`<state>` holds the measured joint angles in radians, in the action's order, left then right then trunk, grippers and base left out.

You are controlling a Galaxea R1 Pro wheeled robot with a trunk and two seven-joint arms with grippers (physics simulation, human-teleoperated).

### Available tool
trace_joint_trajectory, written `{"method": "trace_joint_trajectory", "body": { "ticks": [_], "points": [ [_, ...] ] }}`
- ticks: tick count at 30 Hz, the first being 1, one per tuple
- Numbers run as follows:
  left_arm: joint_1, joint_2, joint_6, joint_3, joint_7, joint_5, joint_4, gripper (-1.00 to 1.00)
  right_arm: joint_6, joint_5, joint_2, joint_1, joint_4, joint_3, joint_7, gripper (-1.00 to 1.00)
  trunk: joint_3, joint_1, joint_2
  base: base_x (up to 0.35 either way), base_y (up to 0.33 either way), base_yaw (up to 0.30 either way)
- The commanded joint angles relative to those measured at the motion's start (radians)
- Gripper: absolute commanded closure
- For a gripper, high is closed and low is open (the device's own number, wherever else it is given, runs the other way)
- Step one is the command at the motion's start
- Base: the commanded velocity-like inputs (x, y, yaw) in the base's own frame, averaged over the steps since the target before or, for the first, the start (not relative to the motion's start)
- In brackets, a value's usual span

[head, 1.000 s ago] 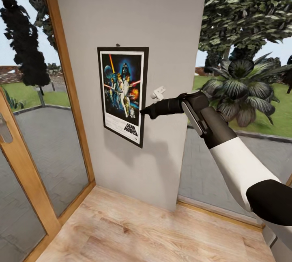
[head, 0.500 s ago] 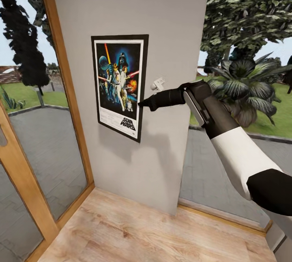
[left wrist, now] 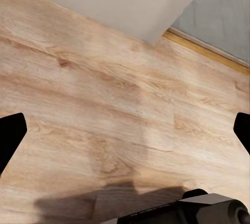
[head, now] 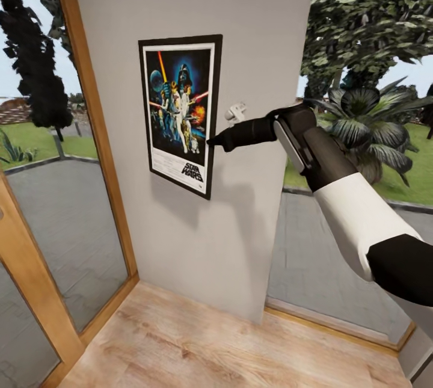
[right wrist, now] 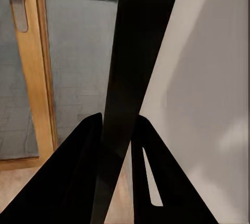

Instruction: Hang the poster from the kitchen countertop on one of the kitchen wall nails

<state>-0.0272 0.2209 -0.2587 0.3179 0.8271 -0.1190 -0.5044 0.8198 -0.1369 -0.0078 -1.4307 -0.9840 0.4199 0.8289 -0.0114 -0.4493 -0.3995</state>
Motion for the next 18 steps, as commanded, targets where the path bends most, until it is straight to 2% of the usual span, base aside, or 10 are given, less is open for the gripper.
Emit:
{"method": "trace_joint_trajectory", "body": {
  "ticks": [1,10,12,13,14,16,18],
  "points": [
    [0.0,0.0,0.0,0.001,0.004,-0.004,0.0,-1.0,0.008,-0.012,0.004,-0.007,0.008,0.002,-0.005,1.0,0.0,-0.001,0.0,0.182,0.0,0.0],
    [0.0,0.0,0.0,0.001,0.004,-0.004,0.0,-1.0,0.006,-0.014,0.011,-0.015,0.015,0.003,-0.002,1.0,0.0,-0.001,0.0,0.045,0.0,0.0],
    [0.0,0.0,-0.001,0.001,0.004,-0.004,-0.001,-1.0,0.006,-0.026,0.011,-0.015,0.016,0.003,0.002,1.0,0.0,-0.001,0.0,0.003,0.0,0.0],
    [0.0,0.0,-0.001,0.001,0.004,-0.004,-0.001,-1.0,0.005,-0.043,0.011,-0.014,0.016,0.002,0.009,1.0,0.0,-0.001,0.0,0.002,0.0,0.0],
    [0.0,0.0,-0.001,0.001,0.004,-0.004,-0.001,-1.0,0.005,-0.079,0.008,-0.014,0.016,0.001,0.022,1.0,0.0,-0.001,0.0,0.0,0.0,0.0],
    [0.0,0.0,-0.001,0.001,0.004,-0.004,-0.001,-1.0,0.003,-0.114,0.005,-0.014,0.016,0.0,0.033,1.0,0.0,-0.001,0.0,0.0,0.0,0.0],
    [0.0,0.0,-0.001,0.001,0.004,-0.004,-0.002,-1.0,0.003,-0.126,0.004,-0.014,0.015,0.0,0.038,1.0,0.0,-0.001,0.0,0.0,0.0,0.0]
  ]
}}
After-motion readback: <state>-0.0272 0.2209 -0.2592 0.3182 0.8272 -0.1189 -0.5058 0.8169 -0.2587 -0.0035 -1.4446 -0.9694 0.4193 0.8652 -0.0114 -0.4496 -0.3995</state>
